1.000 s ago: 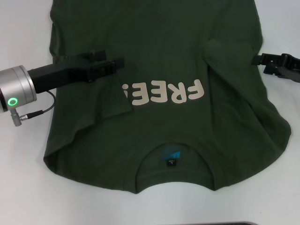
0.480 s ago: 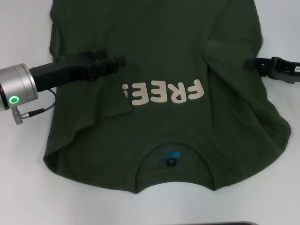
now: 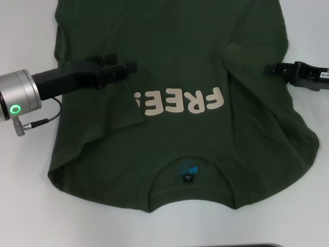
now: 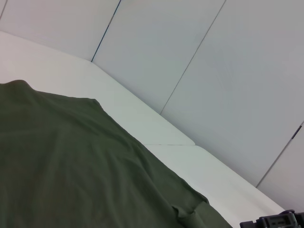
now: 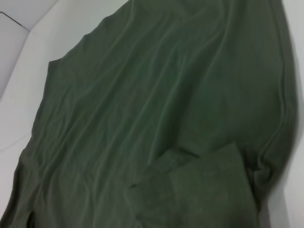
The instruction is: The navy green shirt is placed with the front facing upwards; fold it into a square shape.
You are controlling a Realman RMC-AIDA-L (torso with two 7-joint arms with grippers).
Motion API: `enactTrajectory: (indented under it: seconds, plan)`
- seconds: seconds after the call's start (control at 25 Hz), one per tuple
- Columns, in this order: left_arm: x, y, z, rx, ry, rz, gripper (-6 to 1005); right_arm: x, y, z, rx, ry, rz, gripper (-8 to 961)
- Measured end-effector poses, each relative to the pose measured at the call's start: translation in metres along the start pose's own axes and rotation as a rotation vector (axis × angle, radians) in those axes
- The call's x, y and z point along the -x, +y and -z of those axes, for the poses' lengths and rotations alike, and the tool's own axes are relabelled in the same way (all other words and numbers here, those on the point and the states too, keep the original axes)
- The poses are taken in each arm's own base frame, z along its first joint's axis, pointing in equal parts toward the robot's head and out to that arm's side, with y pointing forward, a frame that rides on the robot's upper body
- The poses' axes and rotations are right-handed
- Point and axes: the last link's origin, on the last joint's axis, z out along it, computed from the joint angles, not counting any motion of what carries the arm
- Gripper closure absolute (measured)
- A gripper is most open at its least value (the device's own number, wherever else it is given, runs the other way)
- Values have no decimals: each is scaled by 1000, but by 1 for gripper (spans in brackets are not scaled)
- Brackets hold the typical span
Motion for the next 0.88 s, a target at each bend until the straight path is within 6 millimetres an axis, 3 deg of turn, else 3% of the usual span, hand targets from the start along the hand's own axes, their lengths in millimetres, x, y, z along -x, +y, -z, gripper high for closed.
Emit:
enactTrajectory:
  seconds: [0.64,0.88]
  plan:
    - [0,-1,1,-4,4,3,224,-1,2,2,19,3,8,607]
    - [0,-1,1,-4,4,3,224,-2,1,2,19,7,11,860]
